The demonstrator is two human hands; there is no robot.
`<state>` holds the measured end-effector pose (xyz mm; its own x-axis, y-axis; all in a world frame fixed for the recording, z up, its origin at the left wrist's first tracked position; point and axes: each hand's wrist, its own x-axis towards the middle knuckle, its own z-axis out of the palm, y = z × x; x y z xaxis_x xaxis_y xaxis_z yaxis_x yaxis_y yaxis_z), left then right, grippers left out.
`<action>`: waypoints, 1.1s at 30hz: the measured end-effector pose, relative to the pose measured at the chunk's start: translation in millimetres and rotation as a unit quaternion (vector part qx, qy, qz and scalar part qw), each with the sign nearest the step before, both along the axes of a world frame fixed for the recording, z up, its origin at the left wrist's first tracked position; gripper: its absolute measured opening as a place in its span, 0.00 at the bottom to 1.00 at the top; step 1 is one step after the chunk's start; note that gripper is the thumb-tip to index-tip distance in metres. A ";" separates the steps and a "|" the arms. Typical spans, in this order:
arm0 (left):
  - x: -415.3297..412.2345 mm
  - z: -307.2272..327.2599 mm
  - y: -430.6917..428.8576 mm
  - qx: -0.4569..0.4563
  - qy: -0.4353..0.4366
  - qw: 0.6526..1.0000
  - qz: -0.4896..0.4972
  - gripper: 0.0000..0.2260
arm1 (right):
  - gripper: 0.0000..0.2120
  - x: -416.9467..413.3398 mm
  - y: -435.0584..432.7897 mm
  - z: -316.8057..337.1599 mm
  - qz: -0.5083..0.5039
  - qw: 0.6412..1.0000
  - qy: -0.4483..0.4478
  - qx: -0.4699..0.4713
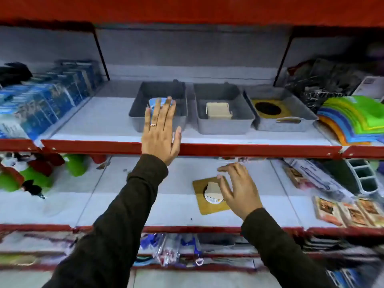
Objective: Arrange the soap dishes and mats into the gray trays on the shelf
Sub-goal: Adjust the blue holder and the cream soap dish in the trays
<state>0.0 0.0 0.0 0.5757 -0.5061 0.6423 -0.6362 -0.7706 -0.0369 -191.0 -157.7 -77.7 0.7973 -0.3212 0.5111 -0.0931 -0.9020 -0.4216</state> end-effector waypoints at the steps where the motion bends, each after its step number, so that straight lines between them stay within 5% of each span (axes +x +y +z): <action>1: 5.9 -2.7 -2.9 0.001 0.008 1.000 0.004 0.31 | 0.13 3.4 -6.3 -17.8 -0.003 0.999 0.032 0.029; 6: 29.0 -7.6 -16.8 0.011 -0.006 1.000 0.005 0.32 | 0.20 36.4 -40.9 -81.4 -0.055 0.949 0.293 0.104; 17: 44.6 -27.4 -19.7 -0.037 -0.088 0.995 0.013 0.31 | 0.33 106.5 -85.3 -151.3 -0.028 0.837 0.546 -0.006; 20: 45.1 -27.1 -20.3 -0.037 -0.092 0.995 0.012 0.31 | 0.34 107.0 -87.2 -154.0 -0.049 0.854 0.517 -0.004; 24: 45.6 -27.9 -20.4 -0.041 -0.097 0.994 0.019 0.30 | 0.41 100.8 -88.4 -146.7 -0.059 0.866 0.482 0.117; 29: 41.2 -25.7 -18.7 -0.039 -0.081 0.996 0.024 0.30 | 0.18 85.3 -74.7 -126.4 -0.135 0.906 0.313 0.251; 31: 38.7 -23.6 -18.0 -0.034 -0.074 0.996 0.027 0.30 | 0.16 73.2 -63.3 -112.1 -0.128 0.883 0.224 0.391; 33: 36.5 -21.9 -18.0 -0.030 -0.066 0.997 0.028 0.31 | 0.14 54.4 -46.8 -88.1 -0.093 0.824 0.123 0.544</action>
<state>36.5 -18.0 -21.9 0.5101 -0.4336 0.7428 -0.5851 -0.8080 -0.0699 -136.5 -204.5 -165.8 0.7191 -0.6108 -0.3313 -0.3912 0.0381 -0.9195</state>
